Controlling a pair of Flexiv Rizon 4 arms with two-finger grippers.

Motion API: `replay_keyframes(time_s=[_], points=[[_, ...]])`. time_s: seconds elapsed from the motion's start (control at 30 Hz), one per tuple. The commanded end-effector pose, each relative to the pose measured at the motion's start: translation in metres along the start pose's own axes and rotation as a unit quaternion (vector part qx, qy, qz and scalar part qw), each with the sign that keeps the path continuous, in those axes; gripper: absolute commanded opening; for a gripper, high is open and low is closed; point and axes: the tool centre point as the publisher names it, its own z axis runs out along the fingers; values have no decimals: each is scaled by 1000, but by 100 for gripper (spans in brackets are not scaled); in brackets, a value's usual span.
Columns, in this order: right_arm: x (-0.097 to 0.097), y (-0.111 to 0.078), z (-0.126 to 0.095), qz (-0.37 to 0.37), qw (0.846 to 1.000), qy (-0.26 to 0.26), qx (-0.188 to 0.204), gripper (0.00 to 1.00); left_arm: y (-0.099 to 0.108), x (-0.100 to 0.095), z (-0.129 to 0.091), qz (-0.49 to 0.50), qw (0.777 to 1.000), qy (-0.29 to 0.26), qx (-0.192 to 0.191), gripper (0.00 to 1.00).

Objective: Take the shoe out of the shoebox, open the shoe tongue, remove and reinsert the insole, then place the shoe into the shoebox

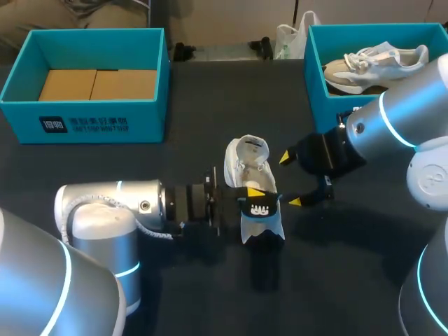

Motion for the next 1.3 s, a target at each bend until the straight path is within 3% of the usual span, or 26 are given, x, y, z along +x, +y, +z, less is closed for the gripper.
replay_keyframes(time_s=[0.03,0.73,1.07,1.1,1.13,1.3], points=[[0,1,2,0,1000,-1,2,100,12,-2,8,3,1000,0,3,0],[0,1,2,0,1000,-1,2,100,54,-10,11,28,999,13,-26,0],[0,1,2,0,1000,-1,2,100,58,-11,8,25,999,17,-33,0],[0,1,2,0,1000,-1,2,100,57,-11,8,25,999,17,-33,20],[0,1,2,0,1000,-1,2,100,53,-11,7,25,999,17,-33,32],[0,1,2,0,1000,-1,2,100,40,-12,6,29,999,26,-34,45]])
